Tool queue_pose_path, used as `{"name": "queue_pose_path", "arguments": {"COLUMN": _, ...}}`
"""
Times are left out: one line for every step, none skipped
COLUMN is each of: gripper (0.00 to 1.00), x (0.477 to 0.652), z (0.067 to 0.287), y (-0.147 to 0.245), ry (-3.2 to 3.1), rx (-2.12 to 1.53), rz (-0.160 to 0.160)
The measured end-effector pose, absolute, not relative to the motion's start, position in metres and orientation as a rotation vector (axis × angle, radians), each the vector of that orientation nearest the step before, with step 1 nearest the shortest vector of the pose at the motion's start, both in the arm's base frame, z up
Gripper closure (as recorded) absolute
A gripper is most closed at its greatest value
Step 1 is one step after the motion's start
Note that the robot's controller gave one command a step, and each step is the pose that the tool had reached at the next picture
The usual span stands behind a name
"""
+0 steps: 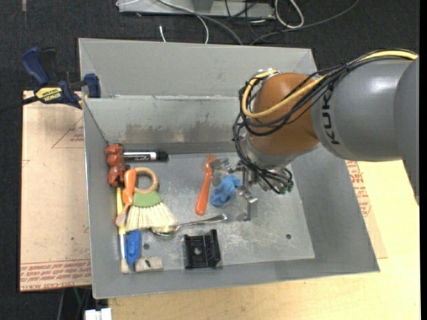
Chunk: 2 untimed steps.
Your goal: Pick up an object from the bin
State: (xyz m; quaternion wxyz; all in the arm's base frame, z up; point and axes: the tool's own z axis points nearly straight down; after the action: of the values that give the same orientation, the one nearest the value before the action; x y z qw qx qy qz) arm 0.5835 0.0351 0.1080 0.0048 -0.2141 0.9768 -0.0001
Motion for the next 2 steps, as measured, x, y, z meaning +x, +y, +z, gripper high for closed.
{"name": "queue_pose_path", "arguments": {"gripper": 0.0, "x": 0.591, "z": 0.075, "y": 0.037, "ry": 3.01, "rx": -0.898, "rz": 0.003}}
{"name": "queue_pose_path", "arguments": {"gripper": 0.0, "x": 0.609, "z": 0.1, "y": 0.052, "ry": 2.83, "rx": -1.34, "rz": 0.002}}
